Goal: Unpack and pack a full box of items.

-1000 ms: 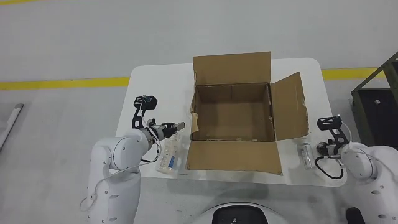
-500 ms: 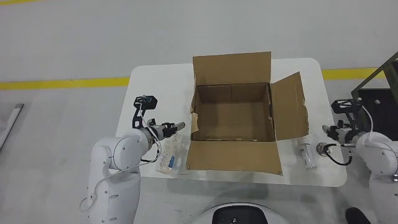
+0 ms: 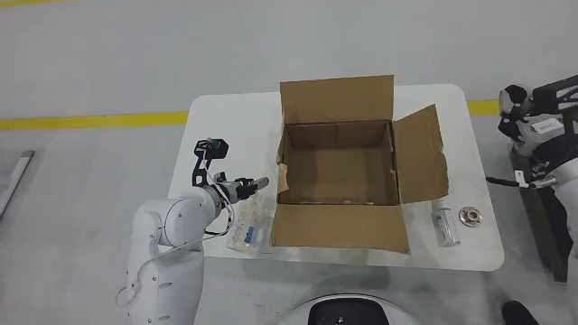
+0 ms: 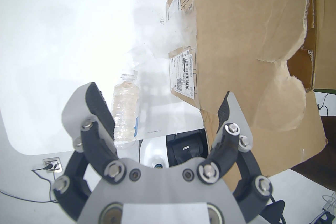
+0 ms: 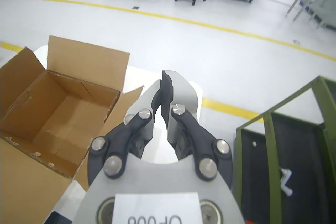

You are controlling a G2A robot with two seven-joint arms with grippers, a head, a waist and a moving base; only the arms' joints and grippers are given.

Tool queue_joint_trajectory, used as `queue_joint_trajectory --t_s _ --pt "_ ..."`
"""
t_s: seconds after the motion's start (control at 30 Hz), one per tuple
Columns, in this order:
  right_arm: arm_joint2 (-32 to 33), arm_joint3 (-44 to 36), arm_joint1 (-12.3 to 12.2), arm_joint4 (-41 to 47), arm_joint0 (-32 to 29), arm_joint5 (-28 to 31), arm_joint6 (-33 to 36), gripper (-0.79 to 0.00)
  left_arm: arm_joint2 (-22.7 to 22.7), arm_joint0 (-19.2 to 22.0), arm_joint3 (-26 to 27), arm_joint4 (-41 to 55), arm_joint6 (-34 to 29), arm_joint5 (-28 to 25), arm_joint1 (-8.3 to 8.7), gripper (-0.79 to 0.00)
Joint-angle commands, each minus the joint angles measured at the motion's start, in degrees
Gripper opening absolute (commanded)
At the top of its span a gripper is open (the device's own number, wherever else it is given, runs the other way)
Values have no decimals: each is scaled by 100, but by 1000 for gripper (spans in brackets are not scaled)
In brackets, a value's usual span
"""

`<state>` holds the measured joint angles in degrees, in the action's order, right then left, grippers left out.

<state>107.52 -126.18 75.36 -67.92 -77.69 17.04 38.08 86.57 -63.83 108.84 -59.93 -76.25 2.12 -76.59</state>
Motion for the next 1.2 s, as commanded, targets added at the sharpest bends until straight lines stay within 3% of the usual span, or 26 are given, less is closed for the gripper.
queue_joint_trajectory --t_s 0.0,0.4,0.83,1.17 --pt "-189 -34 -13 -345 -43 91 -202 -785 0 0 0 0 0 0 0 0" --pt "-223 -30 -15 -386 -59 81 -256 -785 0 0 0 0 0 0 0 0" --pt "-232 664 -144 -676 18 1167 -2206 -785 0 0 0 0 0 0 0 0" --pt "-313 879 -200 -1221 -30 1341 -2596 -785 0 0 0 0 0 0 0 0"
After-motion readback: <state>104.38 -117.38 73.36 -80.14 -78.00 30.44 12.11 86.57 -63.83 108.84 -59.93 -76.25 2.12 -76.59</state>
